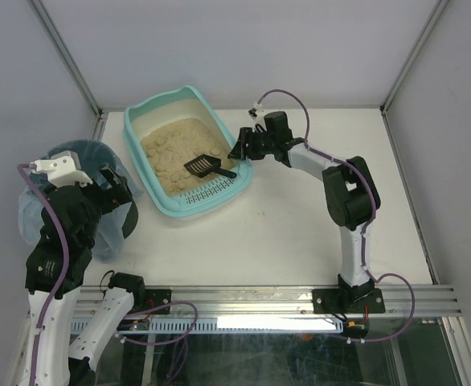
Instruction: Clean the litter box
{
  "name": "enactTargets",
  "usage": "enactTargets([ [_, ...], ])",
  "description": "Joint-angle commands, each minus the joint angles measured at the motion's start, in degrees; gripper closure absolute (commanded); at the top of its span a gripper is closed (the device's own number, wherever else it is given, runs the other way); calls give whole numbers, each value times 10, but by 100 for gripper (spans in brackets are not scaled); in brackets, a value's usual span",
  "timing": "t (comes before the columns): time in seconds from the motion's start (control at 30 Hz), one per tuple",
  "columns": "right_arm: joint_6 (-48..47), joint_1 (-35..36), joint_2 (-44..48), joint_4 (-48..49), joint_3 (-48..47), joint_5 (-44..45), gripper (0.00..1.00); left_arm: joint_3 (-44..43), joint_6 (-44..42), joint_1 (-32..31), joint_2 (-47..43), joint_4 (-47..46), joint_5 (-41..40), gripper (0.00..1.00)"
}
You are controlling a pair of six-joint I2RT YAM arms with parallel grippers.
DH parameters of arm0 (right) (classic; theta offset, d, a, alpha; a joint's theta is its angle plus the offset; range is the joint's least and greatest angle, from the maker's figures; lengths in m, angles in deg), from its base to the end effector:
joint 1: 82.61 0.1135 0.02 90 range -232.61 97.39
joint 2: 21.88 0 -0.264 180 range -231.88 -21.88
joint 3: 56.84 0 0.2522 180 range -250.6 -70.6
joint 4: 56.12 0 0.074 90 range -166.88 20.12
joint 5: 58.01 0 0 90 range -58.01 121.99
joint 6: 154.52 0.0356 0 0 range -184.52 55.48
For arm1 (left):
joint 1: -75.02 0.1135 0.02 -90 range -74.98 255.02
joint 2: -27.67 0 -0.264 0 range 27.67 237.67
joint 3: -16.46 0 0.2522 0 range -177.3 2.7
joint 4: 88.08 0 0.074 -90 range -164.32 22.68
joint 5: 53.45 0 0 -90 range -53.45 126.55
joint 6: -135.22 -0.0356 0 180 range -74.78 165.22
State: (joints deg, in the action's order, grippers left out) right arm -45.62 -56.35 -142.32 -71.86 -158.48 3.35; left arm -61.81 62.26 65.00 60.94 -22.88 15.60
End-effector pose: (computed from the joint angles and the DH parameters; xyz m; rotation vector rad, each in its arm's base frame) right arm 0.4222 0.2273 0.2002 -0.4439 2.2168 0.9804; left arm 0.0793 -0.0011 0.3996 -0.3578 1.8652 0.0312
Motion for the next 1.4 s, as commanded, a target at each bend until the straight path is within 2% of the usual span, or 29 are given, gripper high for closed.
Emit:
enactTargets([
  [0.0,-32,-11,69,-18,76,85,81,5,6,6,6,-12,9,1],
  [0.13,-15,-22,132,-15,153,131,85,4,14,6,19,-8,5,1],
  [0.47,12,-35,349,-3,406,167,81,-47,39,6,111,30,-1,1],
  [0.87,83,-37,637,-108,608,233,80,-77,28,6,165,59,-1,1],
  [1.03,110,-38,718,-155,631,246,70,-86,31,6,176,75,-24,1],
  [1.13,117,-38,738,-173,623,242,49,-99,35,6,186,83,-47,1],
  [1.2,112,-38,745,-190,610,243,41,-108,34,6,195,83,-64,1],
  [1.27,107,-37,755,-203,595,237,37,-116,30,6,207,80,-75,1],
  [1.37,103,-37,776,-222,576,226,36,-120,16,5,228,61,-80,2],
])
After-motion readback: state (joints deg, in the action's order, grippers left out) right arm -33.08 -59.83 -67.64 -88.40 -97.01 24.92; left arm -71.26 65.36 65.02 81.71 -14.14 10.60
